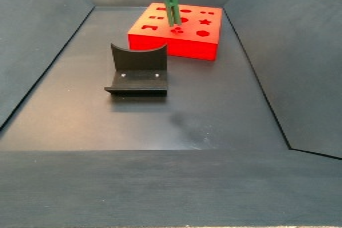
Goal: Pick up the 3 prong object. Move up. Place the 3 prong object on the fixture. Regrasp the 3 prong object. Move to above the board. Insert the 3 prong object.
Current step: Insert the 3 prong object.
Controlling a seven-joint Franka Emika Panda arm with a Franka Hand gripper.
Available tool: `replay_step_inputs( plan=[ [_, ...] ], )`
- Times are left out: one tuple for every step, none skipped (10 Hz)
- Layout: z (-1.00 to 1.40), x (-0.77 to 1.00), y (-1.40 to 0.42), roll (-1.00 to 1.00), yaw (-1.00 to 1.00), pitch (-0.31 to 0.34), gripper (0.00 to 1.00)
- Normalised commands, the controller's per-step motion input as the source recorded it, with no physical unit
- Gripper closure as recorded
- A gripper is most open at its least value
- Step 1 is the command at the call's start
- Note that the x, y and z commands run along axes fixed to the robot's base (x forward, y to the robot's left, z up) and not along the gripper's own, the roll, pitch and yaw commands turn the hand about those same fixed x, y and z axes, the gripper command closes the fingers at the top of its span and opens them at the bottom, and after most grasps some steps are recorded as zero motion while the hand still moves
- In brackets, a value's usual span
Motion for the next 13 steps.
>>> replay_step_inputs(
  plan=[
    [-0.07, 0.00, 0.00, -0.05, 0.00, -0.074, 1.00],
    [-0.16, 0.00, 0.00, -0.05, 0.00, -0.090, 1.00],
    [-0.28, 0.00, 0.00, 0.00, 0.00, -0.050, 1.00],
    [-0.16, 0.00, 0.00, 0.00, 0.00, -0.004, 1.00],
    [-0.05, 0.00, 0.00, -0.01, 0.00, -0.004, 1.00],
    [-0.07, 0.00, 0.00, -0.02, 0.00, -0.026, 1.00],
    [-0.17, 0.00, 0.02, -0.02, -0.02, -0.031, 1.00],
    [-0.27, 0.00, 0.06, -0.07, -0.06, -0.074, 1.00],
    [-0.31, 0.00, 0.07, -0.11, -0.08, -0.113, 1.00],
    [-0.31, 0.00, 0.13, -0.16, -0.08, -0.124, 1.00],
    [-0.29, 0.00, 0.25, -0.30, -0.11, -0.229, 1.00],
    [-0.20, 0.00, 0.35, -0.37, -0.13, -0.304, 1.00],
    [0.00, -0.08, 0.41, -0.43, -0.10, -0.423, 1.00]
  ],
)
